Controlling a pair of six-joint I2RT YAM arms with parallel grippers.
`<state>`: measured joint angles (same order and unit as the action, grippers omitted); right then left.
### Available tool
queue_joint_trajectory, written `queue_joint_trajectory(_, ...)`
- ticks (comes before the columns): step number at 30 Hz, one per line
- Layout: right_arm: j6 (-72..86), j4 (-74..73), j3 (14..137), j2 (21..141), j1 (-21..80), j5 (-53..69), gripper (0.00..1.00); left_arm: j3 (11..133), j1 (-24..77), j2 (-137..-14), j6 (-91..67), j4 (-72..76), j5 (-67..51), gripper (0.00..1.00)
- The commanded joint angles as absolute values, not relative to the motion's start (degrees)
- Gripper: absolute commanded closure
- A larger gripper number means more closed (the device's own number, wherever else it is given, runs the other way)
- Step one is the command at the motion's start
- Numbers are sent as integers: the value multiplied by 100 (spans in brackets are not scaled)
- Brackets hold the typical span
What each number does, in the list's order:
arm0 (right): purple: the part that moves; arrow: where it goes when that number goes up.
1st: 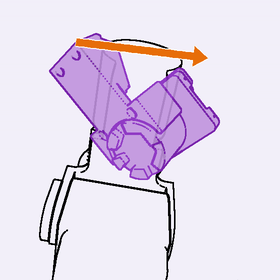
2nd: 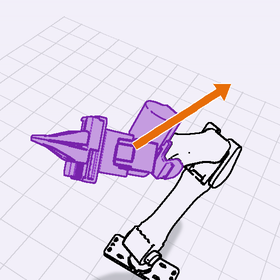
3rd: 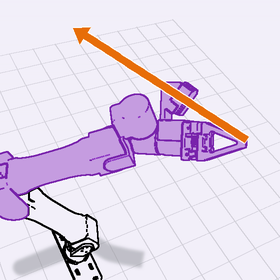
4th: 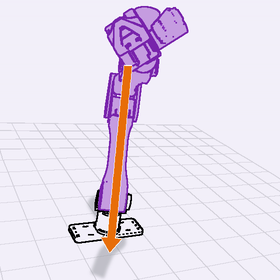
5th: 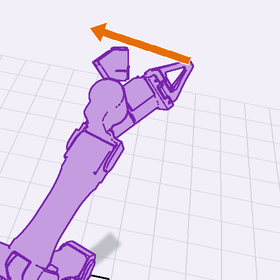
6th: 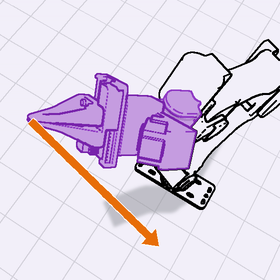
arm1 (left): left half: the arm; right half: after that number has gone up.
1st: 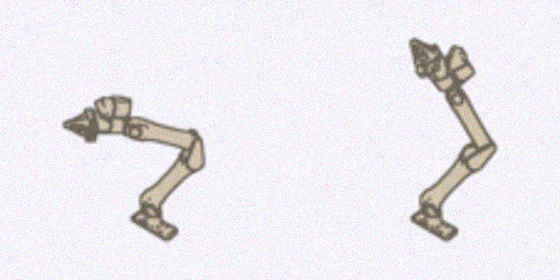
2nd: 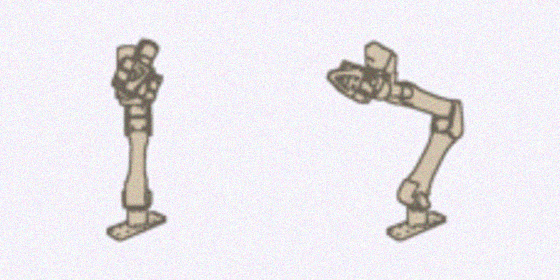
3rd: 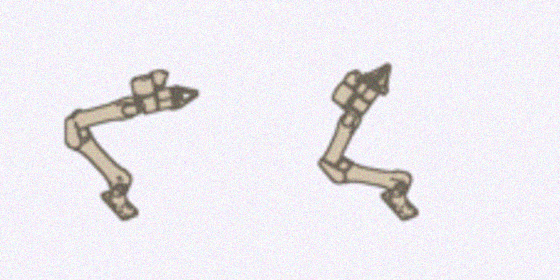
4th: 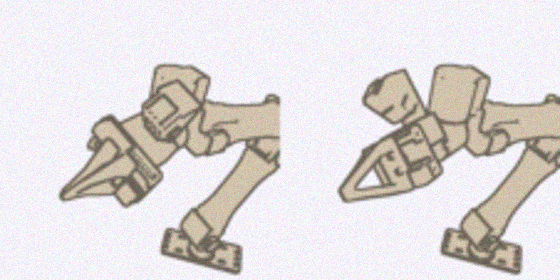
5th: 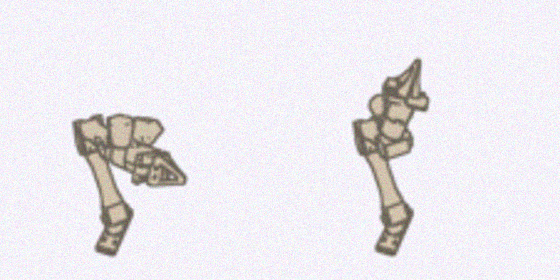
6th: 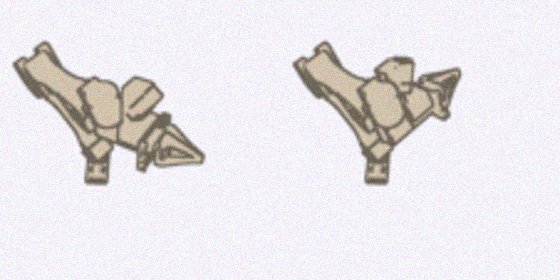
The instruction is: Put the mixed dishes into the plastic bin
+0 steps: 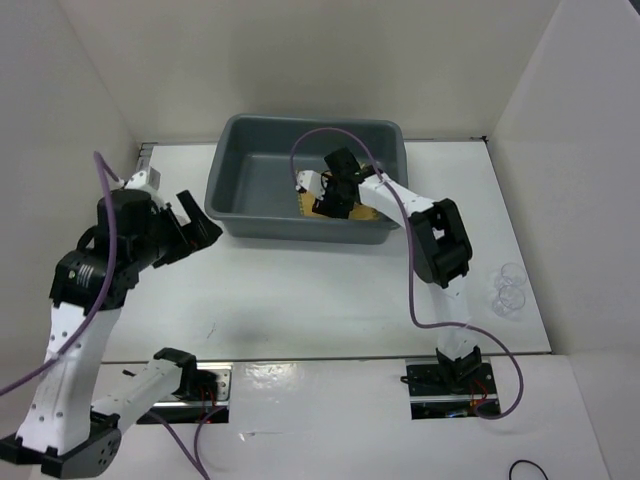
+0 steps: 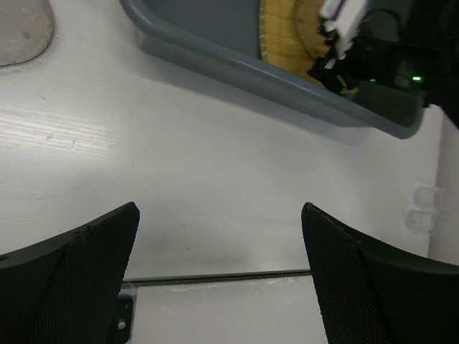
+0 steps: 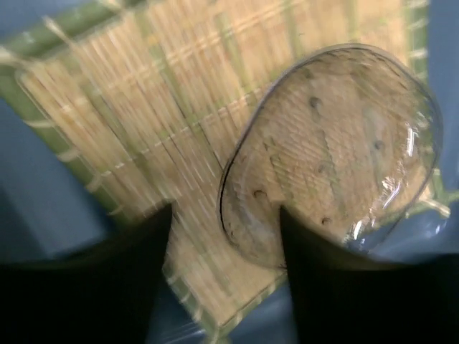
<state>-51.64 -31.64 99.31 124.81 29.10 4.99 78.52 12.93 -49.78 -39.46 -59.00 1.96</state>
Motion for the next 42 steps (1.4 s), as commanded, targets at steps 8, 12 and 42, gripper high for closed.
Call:
queue_joint_trajectory(8, -3156, -2471, 8135, 8218, 2786, 968, 2, 8352, 277, -6275, -4710, -6083, 1608, 0)
queue_joint_trajectory(12, -3208, -2259, 5553, 5928, 3085, 492, 2, 7352, -1298, -6880, -4649, -5495, 164, 5)
queue_joint_trajectory(42, -2425, -2399, 3428, 2373, 3779, -1134, 2, 6935, -3094, -10502, -5537, -3955, 378, 15)
